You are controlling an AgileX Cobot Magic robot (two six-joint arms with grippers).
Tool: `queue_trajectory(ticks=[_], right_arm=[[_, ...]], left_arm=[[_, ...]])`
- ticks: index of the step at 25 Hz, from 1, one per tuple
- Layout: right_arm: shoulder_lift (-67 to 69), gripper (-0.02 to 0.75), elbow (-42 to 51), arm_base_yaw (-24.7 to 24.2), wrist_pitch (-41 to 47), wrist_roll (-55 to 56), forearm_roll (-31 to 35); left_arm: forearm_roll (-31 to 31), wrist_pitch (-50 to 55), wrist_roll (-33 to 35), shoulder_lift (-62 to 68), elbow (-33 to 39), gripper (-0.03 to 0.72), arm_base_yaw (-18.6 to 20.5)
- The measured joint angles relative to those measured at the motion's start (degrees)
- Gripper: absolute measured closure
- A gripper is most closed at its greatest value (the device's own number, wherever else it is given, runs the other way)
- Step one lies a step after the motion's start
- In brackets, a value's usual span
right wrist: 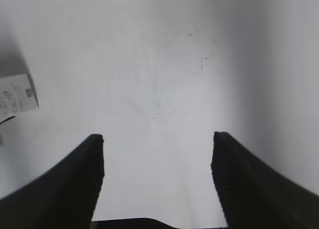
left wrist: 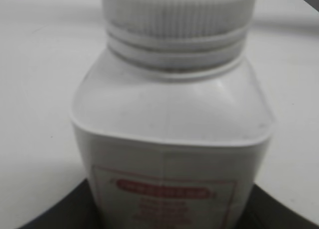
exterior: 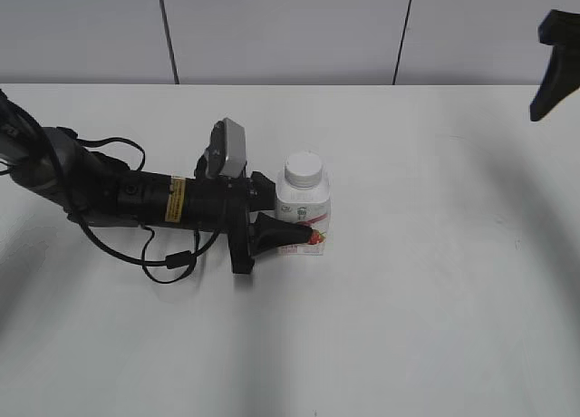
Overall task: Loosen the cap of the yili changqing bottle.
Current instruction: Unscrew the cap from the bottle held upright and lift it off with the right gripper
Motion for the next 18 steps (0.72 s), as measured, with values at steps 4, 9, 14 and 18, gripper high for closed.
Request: queue_trajectory(ticks=[4,9,14,18], right_arm=[[3.03,0.205,-3.84,5.29,0.14,3.61,-0.13],[8.67,0.205,-9.12,13.38,0.21,7.85,0.28],[14.23,0.205,-15.00,20.22,0.21,10.17,1.75],[18.40,0.205,-18.82,24.26,0.18,12.27,2.09]], left_arm=[[0.00,0.00,0.00,0.00,0.00,0.330,0.00],[0.00,0.00,0.00,0.00,0.00,0.330,0.00],[0.00,0.00,0.00,0.00,0.00,0.330,0.00],[0.00,0.00,0.00,0.00,0.00,0.330,0.00]])
